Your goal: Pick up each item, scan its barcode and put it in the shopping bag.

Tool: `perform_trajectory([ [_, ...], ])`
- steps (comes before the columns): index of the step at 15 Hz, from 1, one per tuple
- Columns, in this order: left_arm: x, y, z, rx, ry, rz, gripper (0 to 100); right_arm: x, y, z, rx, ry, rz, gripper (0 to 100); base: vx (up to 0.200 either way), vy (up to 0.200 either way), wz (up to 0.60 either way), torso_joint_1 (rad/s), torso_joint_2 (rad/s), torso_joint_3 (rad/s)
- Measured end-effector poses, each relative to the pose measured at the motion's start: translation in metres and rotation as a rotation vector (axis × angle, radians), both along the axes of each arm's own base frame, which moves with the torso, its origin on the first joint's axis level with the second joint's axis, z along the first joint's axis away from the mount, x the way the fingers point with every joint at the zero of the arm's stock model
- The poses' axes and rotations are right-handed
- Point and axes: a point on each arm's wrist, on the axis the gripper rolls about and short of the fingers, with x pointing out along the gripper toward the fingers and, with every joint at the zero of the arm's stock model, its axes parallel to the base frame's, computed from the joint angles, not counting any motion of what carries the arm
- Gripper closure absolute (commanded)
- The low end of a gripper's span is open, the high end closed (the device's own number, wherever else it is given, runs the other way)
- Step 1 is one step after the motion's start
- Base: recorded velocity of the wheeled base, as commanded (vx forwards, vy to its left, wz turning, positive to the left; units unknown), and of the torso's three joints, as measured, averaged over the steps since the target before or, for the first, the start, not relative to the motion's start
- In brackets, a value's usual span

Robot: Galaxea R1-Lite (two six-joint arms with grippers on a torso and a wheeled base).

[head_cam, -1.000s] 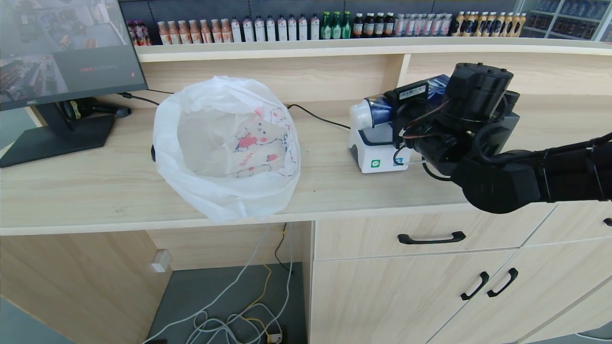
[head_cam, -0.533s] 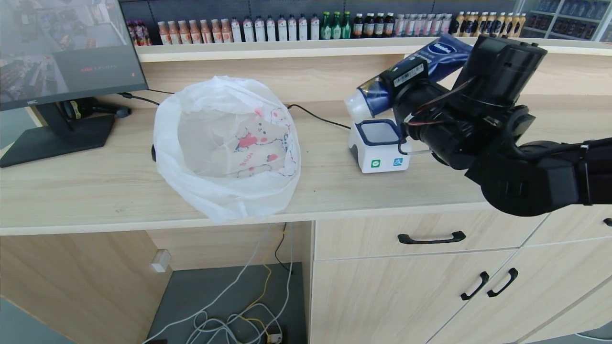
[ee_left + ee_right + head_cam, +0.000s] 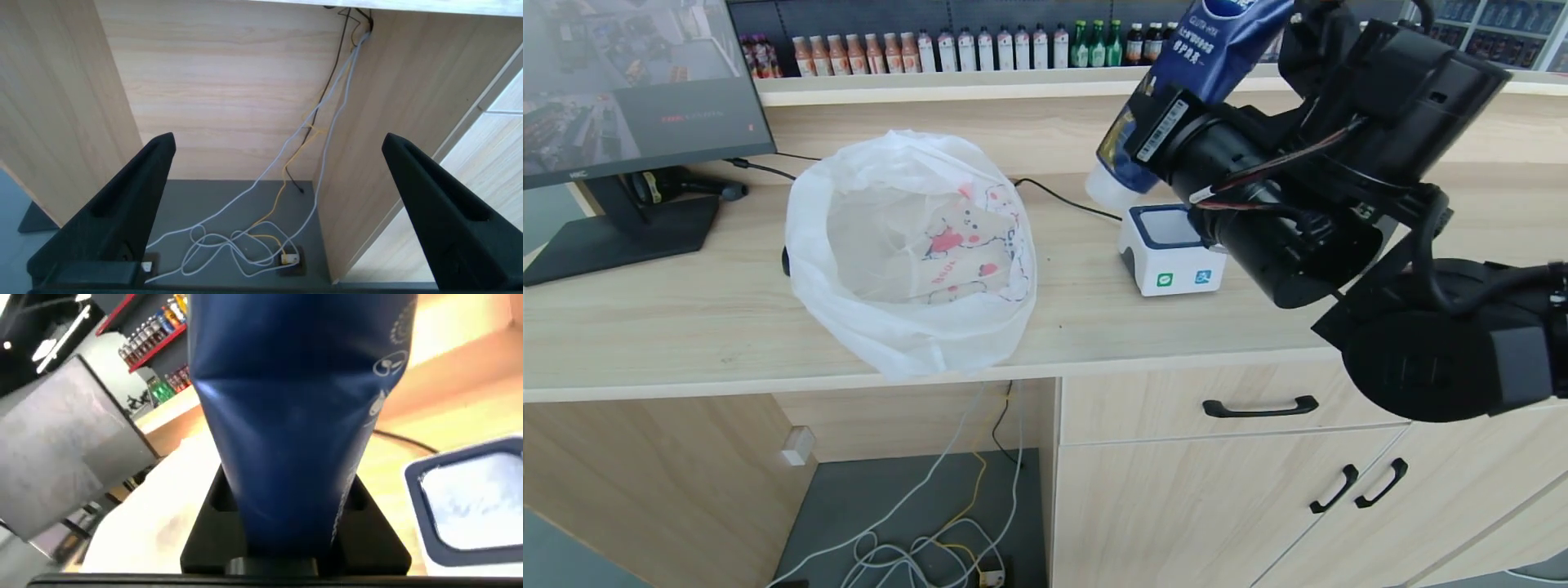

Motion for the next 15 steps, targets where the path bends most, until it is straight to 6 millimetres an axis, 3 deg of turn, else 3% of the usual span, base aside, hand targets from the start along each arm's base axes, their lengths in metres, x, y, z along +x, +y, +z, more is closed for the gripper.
perform_trajectory([
  [3,0.000,0.000,0.000,0.000,0.000,0.000,0,-0.008,0.000,-0.007,-0.169,-0.148,-0.082,100,0.000,0.000,0.00,0.000,0.00,0.000],
  [6,0.000,0.000,0.000,0.000,0.000,0.000,0,-0.012,0.000,-0.023,-0.351,-0.287,-0.012,100,0.000,0.000,0.00,0.000,0.00,0.000],
  [11,0.000,0.000,0.000,0.000,0.000,0.000,0,-0.009,-0.006,-0.040,-0.372,-0.308,-0.026,100,0.000,0.000,0.00,0.000,0.00,0.000],
  [15,0.000,0.000,0.000,0.000,0.000,0.001,0,-0.011,-0.008,-0.041,-0.357,-0.322,-0.033,100,0.000,0.000,0.00,0.000,0.00,0.000],
])
